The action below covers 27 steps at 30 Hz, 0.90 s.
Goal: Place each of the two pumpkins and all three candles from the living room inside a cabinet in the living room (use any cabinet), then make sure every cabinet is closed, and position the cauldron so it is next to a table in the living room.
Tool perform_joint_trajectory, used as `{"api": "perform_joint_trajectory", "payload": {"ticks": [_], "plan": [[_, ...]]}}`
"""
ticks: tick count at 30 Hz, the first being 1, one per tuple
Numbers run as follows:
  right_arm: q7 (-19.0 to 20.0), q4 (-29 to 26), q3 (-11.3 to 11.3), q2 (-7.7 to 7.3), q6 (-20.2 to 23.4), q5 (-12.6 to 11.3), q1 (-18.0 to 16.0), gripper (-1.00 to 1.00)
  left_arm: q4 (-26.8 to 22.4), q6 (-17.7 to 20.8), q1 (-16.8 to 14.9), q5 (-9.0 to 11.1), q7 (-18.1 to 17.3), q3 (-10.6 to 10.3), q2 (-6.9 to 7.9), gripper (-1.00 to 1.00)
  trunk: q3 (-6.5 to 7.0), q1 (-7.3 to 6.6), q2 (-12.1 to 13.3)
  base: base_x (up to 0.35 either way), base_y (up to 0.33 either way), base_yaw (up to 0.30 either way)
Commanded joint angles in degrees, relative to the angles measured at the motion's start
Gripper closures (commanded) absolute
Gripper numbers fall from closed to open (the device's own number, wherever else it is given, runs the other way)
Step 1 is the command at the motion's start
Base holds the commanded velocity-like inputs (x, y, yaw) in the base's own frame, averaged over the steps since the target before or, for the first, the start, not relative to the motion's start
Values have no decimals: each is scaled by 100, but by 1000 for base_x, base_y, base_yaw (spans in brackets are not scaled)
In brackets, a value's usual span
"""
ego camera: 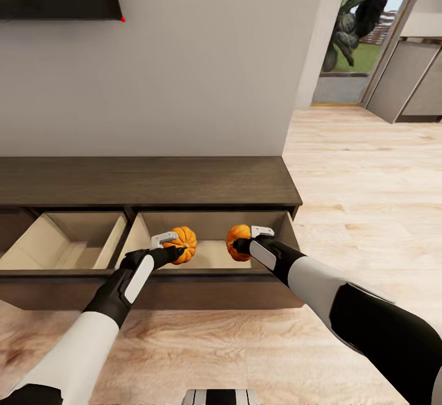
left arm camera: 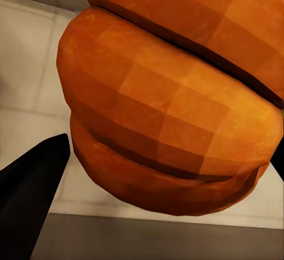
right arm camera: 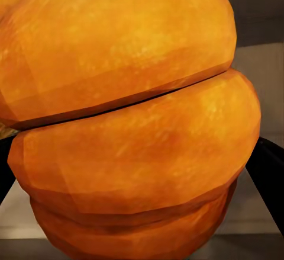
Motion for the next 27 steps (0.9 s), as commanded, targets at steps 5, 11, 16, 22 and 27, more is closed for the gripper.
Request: {"api": "perform_joint_trajectory", "payload": {"ticks": [5,11,16,22,27], "plan": [[-53,-14,30,-2,17,-12,-6,100,-10,16,-3,60,55,-11,6,100,-27,1,-4,0,0,0],[-53,-14,30,-2,22,-12,-7,100,-10,16,-3,60,55,-11,6,100,-27,1,-4,0,0,0],[-54,-14,30,-2,22,-12,-6,100,-10,16,-3,60,55,-11,5,100,-27,1,-4,0,0,0],[-54,-14,30,-2,22,-12,-5,100,-10,16,-3,60,49,-14,6,100,-27,1,-4,0,0,0],[-54,-14,30,-2,22,-12,-5,100,-4,17,-3,68,34,-14,6,100,-27,1,-4,42,0,0]]}}
